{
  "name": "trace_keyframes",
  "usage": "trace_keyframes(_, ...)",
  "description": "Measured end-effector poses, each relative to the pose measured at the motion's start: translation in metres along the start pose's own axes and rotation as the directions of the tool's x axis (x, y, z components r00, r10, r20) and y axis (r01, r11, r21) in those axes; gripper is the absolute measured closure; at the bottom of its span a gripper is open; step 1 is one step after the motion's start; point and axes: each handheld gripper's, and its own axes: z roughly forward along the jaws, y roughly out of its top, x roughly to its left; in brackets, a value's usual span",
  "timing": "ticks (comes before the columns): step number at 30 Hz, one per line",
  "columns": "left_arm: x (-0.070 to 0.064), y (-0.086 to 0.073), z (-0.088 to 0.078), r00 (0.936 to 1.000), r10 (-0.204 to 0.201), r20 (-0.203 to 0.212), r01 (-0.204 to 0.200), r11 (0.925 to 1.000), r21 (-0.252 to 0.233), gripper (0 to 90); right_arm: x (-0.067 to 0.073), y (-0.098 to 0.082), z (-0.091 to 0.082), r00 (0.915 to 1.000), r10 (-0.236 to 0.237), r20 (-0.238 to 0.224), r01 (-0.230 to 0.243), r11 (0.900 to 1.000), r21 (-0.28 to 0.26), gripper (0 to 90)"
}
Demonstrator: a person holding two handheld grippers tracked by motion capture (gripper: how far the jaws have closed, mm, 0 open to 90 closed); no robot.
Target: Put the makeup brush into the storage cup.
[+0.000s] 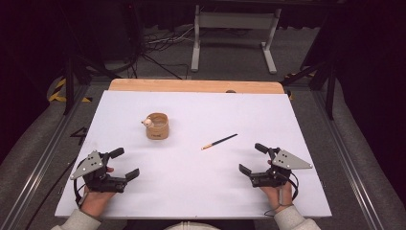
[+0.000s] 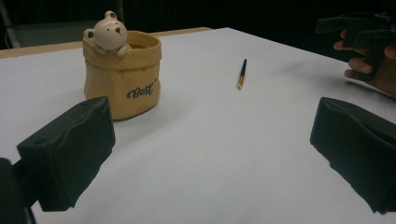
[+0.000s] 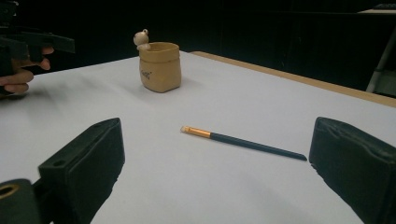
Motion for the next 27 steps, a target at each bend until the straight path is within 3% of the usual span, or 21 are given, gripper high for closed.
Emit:
trace_keyframes(8,-0.001,0.001,0.0,0.9998,0.018,-0.004,-0.018,0.9998,-0.012,0.0,-0.001,0.001,0.001,1.0,-0.004,-0.006,0.004,1.0,-0.011,0.4)
trace_keyframes(14,-0.001,0.0,-0.001,1.0,0.01,-0.001,-0.01,0.9995,-0.029,0.0,0.001,0.006,0.003,0.9996,-0.015,-0.025,0.014,1.0,-0.013,0.0)
trace_keyframes(16,-0.002,0.001,-0.001,0.9998,0.002,-0.017,-0.002,0.9994,-0.033,0.0,0.001,0.007,0.004,0.9994,-0.015,-0.031,0.015,1.0,-0.012,0.0)
trace_keyframes(18,-0.002,0.002,-0.001,0.9997,0.001,-0.023,-0.002,0.9995,-0.031,0.2,0.001,0.011,0.007,0.9988,-0.025,-0.043,0.025,1.0,0.0,0.0)
trace_keyframes(20,-0.003,0.004,-0.001,0.9984,0.045,-0.034,-0.046,0.9988,-0.019,0.3,0.002,0.018,0.011,0.998,-0.035,-0.052,0.036,0.999,0.018,0.0)
trace_keyframes(23,-0.005,0.004,0.001,0.999,0.032,-0.033,-0.033,0.999,-0.03,0.0,0.0,0.022,0.015,0.9975,-0.038,-0.06,0.04,0.999,0.028,0.0)
trace_keyframes(27,-0.004,0.005,0.002,0.9984,0.049,-0.028,-0.05,0.9977,-0.046,0.1,-0.005,0.034,0.025,0.9969,-0.043,-0.066,0.047,0.997,0.061,0.0)
